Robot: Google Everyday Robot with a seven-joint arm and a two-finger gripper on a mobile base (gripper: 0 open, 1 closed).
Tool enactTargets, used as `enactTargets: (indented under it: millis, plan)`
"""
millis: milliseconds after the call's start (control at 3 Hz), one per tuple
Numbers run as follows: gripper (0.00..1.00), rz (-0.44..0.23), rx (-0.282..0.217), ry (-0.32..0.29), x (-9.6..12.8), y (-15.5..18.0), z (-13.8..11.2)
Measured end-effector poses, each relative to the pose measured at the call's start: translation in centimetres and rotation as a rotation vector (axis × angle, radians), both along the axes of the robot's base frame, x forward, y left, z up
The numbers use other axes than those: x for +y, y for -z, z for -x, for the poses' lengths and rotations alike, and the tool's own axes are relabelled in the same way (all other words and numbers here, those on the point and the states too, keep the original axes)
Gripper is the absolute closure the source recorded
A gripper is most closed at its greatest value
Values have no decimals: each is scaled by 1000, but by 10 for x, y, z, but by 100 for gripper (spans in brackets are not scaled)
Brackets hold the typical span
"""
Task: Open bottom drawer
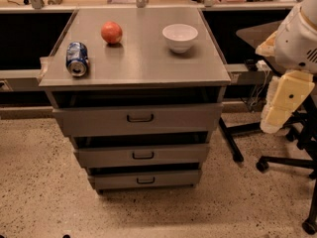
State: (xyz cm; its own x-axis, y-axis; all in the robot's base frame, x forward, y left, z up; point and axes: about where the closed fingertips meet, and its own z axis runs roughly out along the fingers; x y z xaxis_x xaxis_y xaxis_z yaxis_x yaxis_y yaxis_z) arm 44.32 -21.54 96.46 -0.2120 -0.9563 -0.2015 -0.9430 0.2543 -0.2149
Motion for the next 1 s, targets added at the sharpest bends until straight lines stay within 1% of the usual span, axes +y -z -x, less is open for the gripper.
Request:
enactTargets:
  millis: [333, 667, 1000]
  plan:
    - [0, -83, 82, -21, 11, 62, -4]
    - [0, -196, 158, 5, 15, 160, 8]
    - [0, -154, 189, 71, 6, 212, 15]
